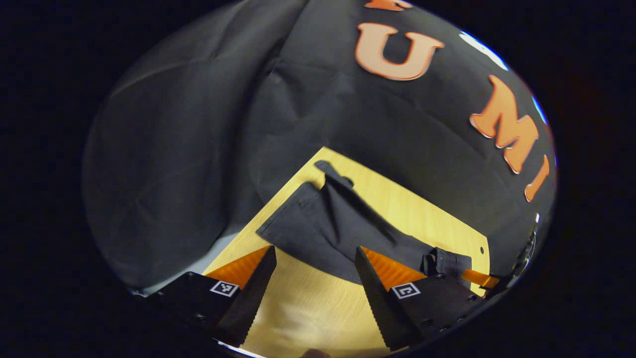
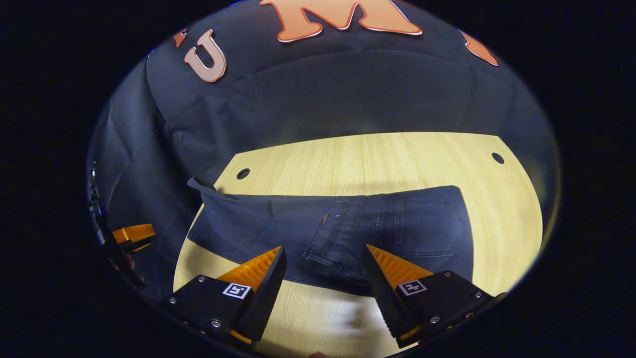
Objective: Grasp the waist and the cuffs of the jeans and fold them to make the two legs overlap; first hold the waist and fold one-third of the jeans toward the cuffs, then hold the cuffs and fold the remaining one-third in the same direction to finish folding.
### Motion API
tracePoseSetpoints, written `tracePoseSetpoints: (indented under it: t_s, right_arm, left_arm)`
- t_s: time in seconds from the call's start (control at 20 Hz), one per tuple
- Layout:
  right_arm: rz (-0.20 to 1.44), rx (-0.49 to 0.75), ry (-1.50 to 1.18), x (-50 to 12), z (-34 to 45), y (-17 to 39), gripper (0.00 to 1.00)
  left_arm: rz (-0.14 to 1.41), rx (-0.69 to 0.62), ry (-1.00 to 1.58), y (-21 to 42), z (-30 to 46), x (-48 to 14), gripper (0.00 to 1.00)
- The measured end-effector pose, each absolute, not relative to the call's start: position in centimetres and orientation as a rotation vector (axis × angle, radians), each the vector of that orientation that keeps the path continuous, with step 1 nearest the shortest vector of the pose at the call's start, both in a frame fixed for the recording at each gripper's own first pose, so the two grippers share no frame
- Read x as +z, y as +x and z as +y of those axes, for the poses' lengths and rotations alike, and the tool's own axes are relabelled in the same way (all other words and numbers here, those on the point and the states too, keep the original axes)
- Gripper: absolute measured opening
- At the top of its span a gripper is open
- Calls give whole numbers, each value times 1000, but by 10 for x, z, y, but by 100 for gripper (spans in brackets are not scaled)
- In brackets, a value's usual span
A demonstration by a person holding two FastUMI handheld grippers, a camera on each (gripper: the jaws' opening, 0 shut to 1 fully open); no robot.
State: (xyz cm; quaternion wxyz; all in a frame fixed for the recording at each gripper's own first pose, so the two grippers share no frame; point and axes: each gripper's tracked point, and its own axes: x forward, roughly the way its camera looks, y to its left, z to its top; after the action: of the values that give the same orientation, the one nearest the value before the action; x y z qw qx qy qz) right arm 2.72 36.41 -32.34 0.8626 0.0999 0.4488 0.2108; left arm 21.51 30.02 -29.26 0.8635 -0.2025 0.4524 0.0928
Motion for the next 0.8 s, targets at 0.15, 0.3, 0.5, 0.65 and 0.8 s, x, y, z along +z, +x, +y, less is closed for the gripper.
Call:
tracePoseSetpoints:
  t_s: [0.15,0.3,0.5,0.65,0.8]
  right_arm:
    - [921,400,197,-315,341,28,93]
    - [894,366,187,-306,327,25,94]
    - [883,315,207,-302,307,15,94]
    - [886,268,217,-303,292,11,94]
    - [885,245,235,-303,287,6,94]
  left_arm:
    - [1047,235,-555,224,313,-318,96]
    - [1147,274,-615,233,322,-347,100]
    - [1273,323,-681,242,321,-392,95]
    - [1357,372,-672,245,326,-419,95]
    - [1369,406,-696,258,325,-434,96]
